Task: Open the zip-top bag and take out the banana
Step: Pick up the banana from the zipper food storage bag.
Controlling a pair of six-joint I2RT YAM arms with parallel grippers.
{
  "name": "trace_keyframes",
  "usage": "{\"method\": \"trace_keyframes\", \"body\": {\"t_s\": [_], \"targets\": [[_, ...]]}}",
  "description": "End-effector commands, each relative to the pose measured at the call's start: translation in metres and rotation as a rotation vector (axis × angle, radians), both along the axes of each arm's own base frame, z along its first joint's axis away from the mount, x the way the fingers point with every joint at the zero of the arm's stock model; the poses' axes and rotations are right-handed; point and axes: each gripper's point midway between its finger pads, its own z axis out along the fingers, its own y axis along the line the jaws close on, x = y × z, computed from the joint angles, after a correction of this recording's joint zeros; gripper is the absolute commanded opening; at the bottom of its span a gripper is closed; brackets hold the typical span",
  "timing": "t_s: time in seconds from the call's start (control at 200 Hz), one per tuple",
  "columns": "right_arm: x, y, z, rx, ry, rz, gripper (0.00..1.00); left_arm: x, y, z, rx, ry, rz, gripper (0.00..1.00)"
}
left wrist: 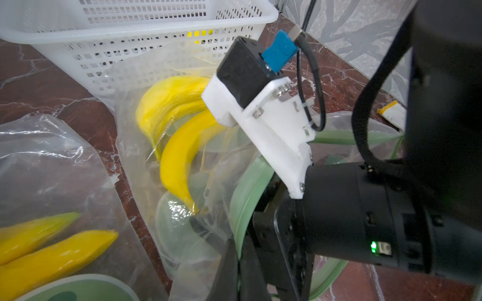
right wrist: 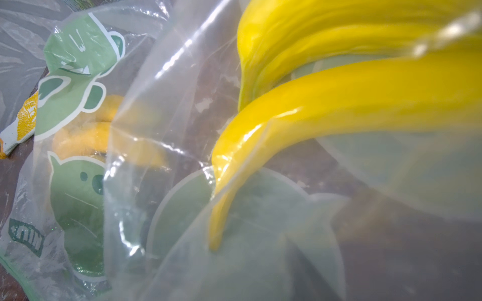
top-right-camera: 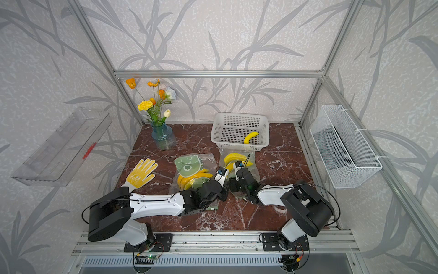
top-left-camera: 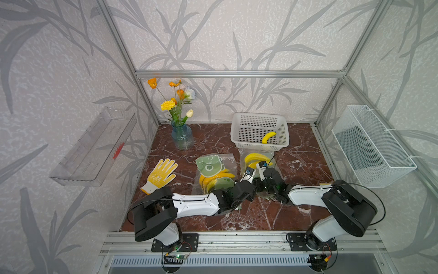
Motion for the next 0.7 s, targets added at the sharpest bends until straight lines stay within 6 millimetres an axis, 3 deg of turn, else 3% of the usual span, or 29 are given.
{"method": "trace_keyframes", "body": {"t_s": [0.0, 0.165, 0.41, 0.695], "targets": [[0.01, 0.035, 0.027, 0.104, -0.052, 0.085, 0.59, -0.009, -0.02, 0.008, -0.071, 0.012, -0.064, 0.0], [0.014, 0.038, 0.011, 0.05, 0.001, 0.092, 0.58, -0.009, -0.02, 0.009, -0.077, 0.012, -0.063, 0.0], [0.01, 0.025, -0.01, -0.073, 0.084, 0.069, 0.47, -0.008, -0.016, 0.009, -0.083, 0.007, -0.044, 0.0], [0.004, 0.021, -0.007, -0.049, 0.079, 0.068, 0.18, -0.005, -0.012, 0.004, -0.062, 0.013, -0.018, 0.0]]}}
